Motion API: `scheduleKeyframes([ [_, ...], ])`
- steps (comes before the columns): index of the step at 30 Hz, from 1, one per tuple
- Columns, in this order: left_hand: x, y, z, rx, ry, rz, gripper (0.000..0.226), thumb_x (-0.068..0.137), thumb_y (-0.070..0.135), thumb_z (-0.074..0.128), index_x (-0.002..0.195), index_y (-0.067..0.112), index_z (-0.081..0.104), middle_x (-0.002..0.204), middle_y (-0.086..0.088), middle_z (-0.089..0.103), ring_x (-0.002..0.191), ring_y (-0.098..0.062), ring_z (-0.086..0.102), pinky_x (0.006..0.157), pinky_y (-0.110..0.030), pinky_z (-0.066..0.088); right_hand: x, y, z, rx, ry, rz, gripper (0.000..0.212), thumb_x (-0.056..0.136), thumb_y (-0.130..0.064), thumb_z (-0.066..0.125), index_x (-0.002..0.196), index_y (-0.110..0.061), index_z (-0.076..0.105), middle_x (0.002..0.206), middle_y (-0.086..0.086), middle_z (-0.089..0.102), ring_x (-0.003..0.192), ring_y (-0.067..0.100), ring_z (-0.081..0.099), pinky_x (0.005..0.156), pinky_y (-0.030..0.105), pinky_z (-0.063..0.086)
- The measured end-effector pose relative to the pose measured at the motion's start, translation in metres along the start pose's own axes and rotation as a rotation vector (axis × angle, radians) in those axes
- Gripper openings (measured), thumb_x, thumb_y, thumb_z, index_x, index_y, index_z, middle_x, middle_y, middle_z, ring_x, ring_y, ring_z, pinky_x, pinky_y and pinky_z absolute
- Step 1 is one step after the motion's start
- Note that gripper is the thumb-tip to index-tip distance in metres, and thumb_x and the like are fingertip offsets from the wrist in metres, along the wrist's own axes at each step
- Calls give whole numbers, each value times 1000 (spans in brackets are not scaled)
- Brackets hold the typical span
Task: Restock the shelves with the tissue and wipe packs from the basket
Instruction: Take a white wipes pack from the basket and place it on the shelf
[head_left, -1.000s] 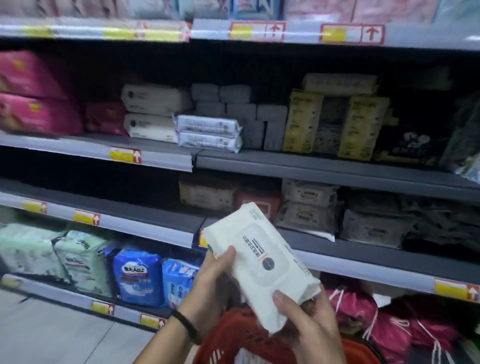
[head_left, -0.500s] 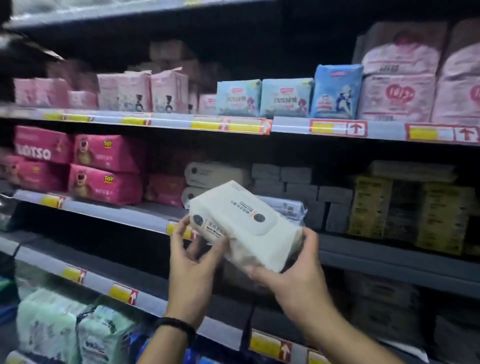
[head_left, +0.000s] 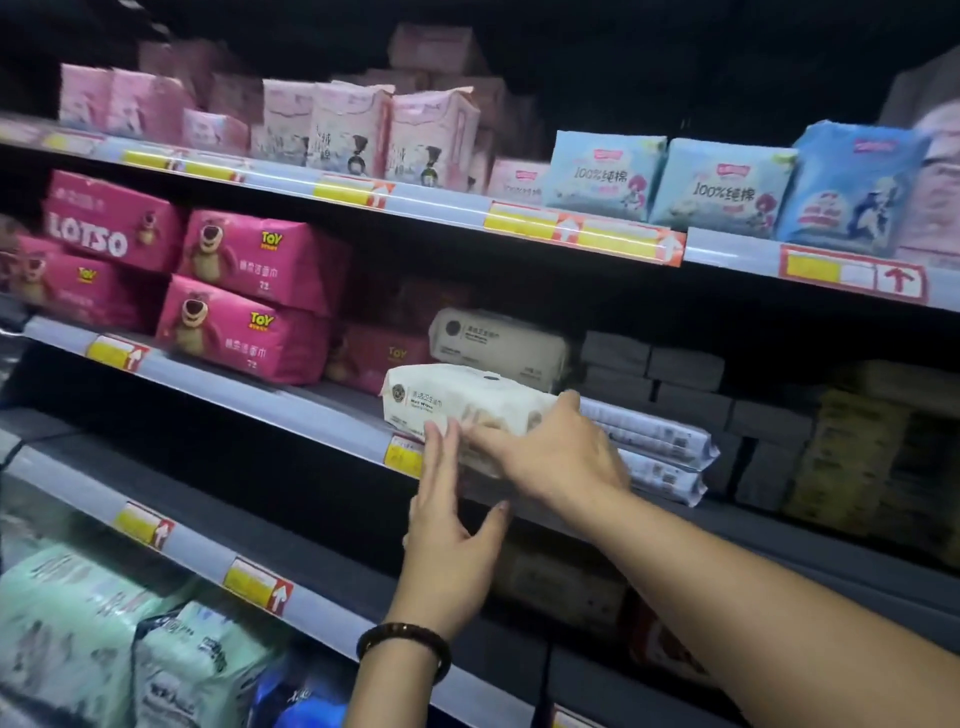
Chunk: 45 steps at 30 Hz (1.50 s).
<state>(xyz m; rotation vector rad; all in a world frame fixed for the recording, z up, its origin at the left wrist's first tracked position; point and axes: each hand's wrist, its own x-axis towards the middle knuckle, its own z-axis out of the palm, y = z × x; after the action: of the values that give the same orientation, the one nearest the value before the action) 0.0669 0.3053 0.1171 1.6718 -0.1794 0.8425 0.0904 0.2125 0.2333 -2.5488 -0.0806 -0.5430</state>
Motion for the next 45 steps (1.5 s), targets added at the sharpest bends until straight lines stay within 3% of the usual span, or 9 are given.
scheduleKeyframes([
  [2,2,0,4,-33,-15,8,98,93,13,74,161,48,12,170,27,-6,135,36,5,112,1,22,1,0,-5,-60,-17,-16,113,59,-101,57,135,-18,43,131,5,68,122,33,65,84,43,52],
  [5,1,-2,5,96,7,-5,97,93,13,73,163,44,14,171,23,-3,125,43,2,91,14,16,0,4,-9,-25,-113,-36,126,57,-100,58,144,-11,39,138,7,65,126,33,62,96,45,54],
  [9,-4,5,5,140,90,16,89,91,13,73,163,34,25,171,14,17,145,14,31,118,-14,33,-23,20,-31,-13,-117,-184,120,69,-91,62,155,-15,25,141,5,62,129,32,60,95,45,54],
  [11,-13,18,5,95,91,-2,81,91,16,75,158,36,34,161,12,30,114,0,66,100,-26,53,-41,37,-45,-102,-94,-296,98,83,-81,60,153,-23,27,144,4,58,133,31,57,96,44,52],
  [15,-44,45,12,166,7,-43,67,91,23,75,148,37,43,141,11,42,85,2,70,85,-24,56,-83,85,-75,-240,-180,-428,56,90,-71,58,132,-35,48,124,-5,63,117,24,62,92,42,54],
  [22,-137,79,69,502,-673,-86,45,84,60,56,121,37,63,115,16,70,109,0,65,98,-28,52,-158,219,-110,-234,-392,-279,45,79,-73,54,101,-35,60,89,-12,71,84,7,66,80,37,57],
  [30,-292,40,161,613,-1198,-168,32,88,50,60,109,27,70,104,4,77,98,-14,70,89,-32,56,-277,420,-87,-144,-462,155,10,90,-35,78,92,-31,69,72,-10,68,66,-2,62,62,18,44],
  [37,-337,8,201,891,-1449,-116,40,96,52,56,127,30,66,129,-2,70,120,-25,65,98,-35,53,-321,501,-65,-233,-567,481,55,80,-59,78,120,-24,64,119,4,72,113,27,67,87,32,51],
  [45,-355,0,237,946,-1515,-11,42,97,53,58,131,30,64,134,-4,67,124,-28,62,100,-37,52,-352,508,-12,-408,-851,746,134,62,-90,69,166,-29,9,164,26,23,149,46,33,115,51,41],
])
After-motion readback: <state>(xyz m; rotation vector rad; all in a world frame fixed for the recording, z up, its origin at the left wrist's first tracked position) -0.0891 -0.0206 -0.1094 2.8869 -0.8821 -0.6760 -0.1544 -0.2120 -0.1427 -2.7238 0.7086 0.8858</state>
